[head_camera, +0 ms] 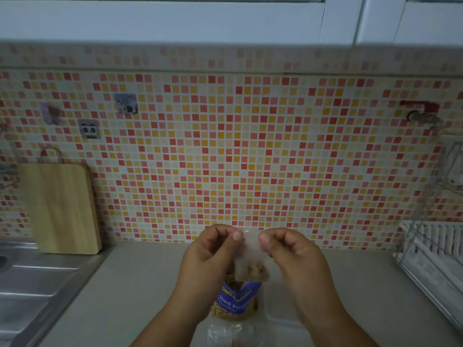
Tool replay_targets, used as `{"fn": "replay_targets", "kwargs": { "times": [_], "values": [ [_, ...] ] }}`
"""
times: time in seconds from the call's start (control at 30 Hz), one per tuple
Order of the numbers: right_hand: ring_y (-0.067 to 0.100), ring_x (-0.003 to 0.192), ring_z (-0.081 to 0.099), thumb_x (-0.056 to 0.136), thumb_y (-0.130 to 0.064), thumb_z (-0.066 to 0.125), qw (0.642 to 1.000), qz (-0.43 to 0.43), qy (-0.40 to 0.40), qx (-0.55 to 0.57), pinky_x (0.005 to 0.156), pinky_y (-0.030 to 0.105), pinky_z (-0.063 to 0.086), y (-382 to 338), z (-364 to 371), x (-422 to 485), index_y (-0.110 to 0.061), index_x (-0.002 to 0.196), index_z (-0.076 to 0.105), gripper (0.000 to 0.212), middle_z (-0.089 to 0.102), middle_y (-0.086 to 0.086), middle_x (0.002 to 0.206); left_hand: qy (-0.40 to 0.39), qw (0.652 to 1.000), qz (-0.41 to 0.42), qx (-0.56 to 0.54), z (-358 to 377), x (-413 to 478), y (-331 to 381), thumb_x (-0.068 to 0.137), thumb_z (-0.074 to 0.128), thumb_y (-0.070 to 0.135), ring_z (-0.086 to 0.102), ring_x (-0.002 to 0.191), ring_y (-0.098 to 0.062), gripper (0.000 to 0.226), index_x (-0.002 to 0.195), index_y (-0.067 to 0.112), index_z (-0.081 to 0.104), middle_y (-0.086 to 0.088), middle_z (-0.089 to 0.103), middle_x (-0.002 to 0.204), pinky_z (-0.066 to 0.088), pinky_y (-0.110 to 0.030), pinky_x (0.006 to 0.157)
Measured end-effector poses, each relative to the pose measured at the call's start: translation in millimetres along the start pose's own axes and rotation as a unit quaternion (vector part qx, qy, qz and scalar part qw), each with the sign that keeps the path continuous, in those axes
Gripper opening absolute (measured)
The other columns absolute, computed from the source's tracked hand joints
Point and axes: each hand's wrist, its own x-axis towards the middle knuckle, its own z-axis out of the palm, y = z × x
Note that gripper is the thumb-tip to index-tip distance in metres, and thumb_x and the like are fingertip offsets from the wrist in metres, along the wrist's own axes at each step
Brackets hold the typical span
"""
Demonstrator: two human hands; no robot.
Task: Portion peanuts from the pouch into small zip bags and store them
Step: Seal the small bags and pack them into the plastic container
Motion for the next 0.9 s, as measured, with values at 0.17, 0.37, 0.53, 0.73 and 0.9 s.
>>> {"fn": "replay_targets", "kwargs": {
  "times": [0.17, 0.37, 0.53, 0.73, 0.9],
  "values": [
    [-0.003, 0.063, 0.066, 0.081, -0.008, 0.068, 1.0, -0.009, -0.007, 0.01, 0.058, 0.005, 0.047, -13.0, -8.0, -3.8, -0.012, 0.079, 0.073, 0.007, 0.074, -0.007, 0.07, -0.008, 1.0, 0.01, 0.01, 2.8, -7.1, 14.2, 0.084, 0.061, 0.013, 0.067, 0.066, -0.019, 0.013, 0.076, 0.007, 0.069, -0.008, 0.071, 0.07, 0.056, -0.026, 0.06],
    [-0.01, 0.061, 0.063, 0.079, -0.006, 0.071, 0.997, -0.033, -0.024, -0.071, 0.057, 0.001, 0.044, -25.3, -16.5, -3.0, -0.017, 0.073, 0.072, 0.012, 0.072, -0.017, 0.068, -0.007, 0.999, 0.036, -0.018, 4.9, -14.2, 26.4, 0.071, 0.064, 0.022, 0.067, 0.062, -0.018, 0.024, 0.078, 0.0, 0.068, -0.011, 0.071, 0.068, 0.054, -0.022, 0.055],
    [-0.009, 0.056, 0.057, 0.079, -0.008, 0.07, 0.992, -0.042, -0.022, -0.113, 0.057, 0.004, 0.044, -29.0, -18.7, -4.5, -0.018, 0.068, 0.069, 0.016, 0.068, -0.014, 0.06, 0.014, 0.998, 0.055, 0.003, 8.8, -18.1, 29.0, 0.066, 0.066, 0.028, 0.057, 0.064, -0.025, 0.022, 0.073, 0.007, 0.07, -0.018, 0.068, 0.071, 0.05, -0.026, 0.054],
    [0.003, 0.077, 0.057, 0.077, -0.019, 0.073, 0.981, -0.048, -0.077, -0.169, 0.072, 0.019, 0.05, -34.7, -22.5, -4.4, -0.031, 0.081, 0.07, 0.013, 0.068, -0.02, 0.082, -0.012, 0.996, 0.074, 0.058, 12.2, -19.9, 29.2, 0.064, 0.065, 0.035, 0.066, 0.071, -0.022, 0.025, 0.073, 0.013, 0.072, -0.009, 0.07, 0.073, 0.056, -0.035, 0.068],
    [-0.008, 0.069, 0.051, 0.083, -0.024, 0.067, 0.951, -0.117, -0.096, -0.271, 0.062, 0.005, 0.039, -44.3, -15.2, -4.6, -0.034, 0.069, 0.064, 0.018, 0.059, -0.031, 0.07, -0.007, 0.994, 0.087, 0.064, 13.9, -21.7, 31.9, 0.068, 0.074, 0.041, 0.062, 0.082, -0.041, 0.025, 0.073, 0.016, 0.072, -0.012, 0.069, 0.074, 0.052, -0.055, 0.078]
  ]
}}
